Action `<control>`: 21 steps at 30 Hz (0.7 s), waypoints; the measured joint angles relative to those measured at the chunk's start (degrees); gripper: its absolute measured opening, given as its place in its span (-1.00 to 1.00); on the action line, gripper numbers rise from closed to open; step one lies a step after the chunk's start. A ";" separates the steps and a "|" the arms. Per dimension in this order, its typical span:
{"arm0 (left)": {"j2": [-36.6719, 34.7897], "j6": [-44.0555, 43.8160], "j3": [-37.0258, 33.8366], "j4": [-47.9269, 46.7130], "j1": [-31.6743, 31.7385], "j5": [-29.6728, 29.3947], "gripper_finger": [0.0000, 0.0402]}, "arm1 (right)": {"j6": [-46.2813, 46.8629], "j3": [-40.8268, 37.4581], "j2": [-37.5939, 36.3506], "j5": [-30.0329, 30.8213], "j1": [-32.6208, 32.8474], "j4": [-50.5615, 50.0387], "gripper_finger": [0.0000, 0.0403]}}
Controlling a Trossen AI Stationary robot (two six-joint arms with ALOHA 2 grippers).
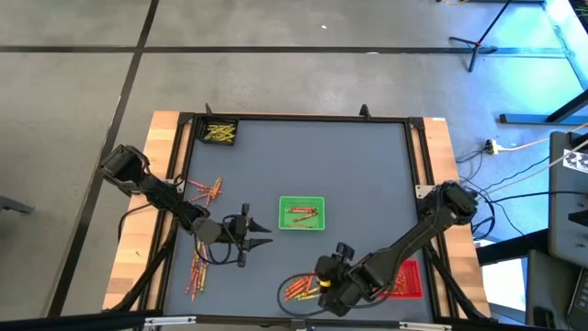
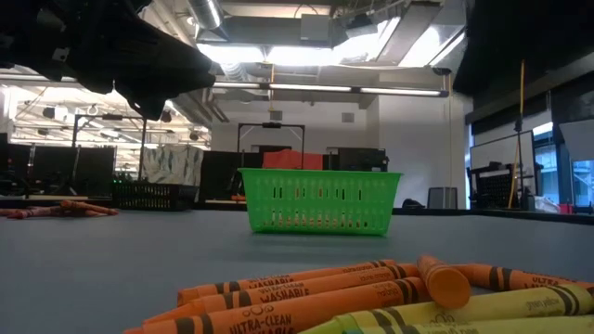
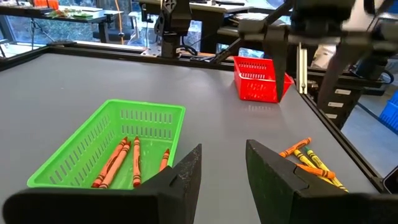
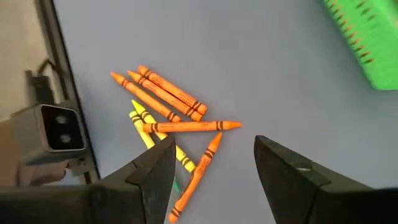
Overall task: Sort crayons
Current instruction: Put the orange crayon into the red bin
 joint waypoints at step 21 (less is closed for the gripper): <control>-0.02 -0.03 0.02 -0.01 0.00 -0.01 -0.45 | 0.54 -0.02 11.07 -7.55 -2.82 2.17 0.07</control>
